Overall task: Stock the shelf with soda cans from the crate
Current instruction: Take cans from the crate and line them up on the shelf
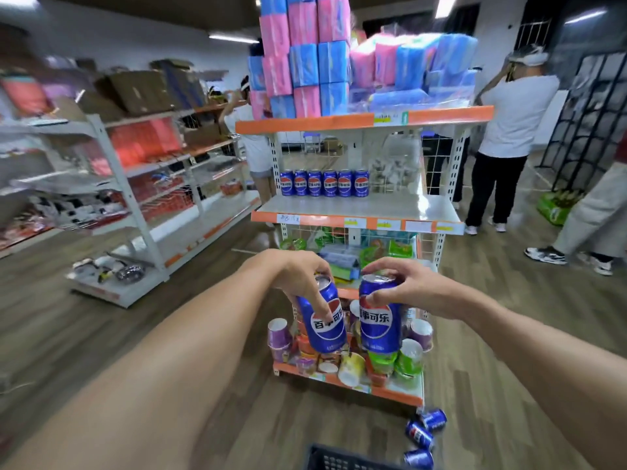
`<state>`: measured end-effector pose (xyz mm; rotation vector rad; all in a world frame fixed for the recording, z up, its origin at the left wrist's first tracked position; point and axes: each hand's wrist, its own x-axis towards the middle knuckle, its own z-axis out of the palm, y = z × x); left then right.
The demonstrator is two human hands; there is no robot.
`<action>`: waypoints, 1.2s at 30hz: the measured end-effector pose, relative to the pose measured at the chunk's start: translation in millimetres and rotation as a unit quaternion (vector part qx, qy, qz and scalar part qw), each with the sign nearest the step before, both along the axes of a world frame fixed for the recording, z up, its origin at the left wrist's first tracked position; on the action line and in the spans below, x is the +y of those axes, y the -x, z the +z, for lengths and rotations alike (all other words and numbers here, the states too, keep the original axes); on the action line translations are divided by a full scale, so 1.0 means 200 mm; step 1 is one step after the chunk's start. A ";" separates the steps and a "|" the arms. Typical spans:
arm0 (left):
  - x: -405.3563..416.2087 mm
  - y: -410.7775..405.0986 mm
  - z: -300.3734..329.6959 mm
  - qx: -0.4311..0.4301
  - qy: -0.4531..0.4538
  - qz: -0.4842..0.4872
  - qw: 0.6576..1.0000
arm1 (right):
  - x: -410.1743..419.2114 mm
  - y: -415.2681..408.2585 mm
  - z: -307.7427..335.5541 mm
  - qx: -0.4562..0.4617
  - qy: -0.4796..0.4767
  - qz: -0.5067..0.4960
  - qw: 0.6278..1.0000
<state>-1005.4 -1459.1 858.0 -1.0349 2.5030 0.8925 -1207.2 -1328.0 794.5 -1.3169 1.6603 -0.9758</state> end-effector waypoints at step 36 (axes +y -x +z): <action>-1.71 0.30 0.20 -0.007 0.187 -0.239 0.953 | -1.40 0.06 0.30 0.331 -0.060 -0.067 0.939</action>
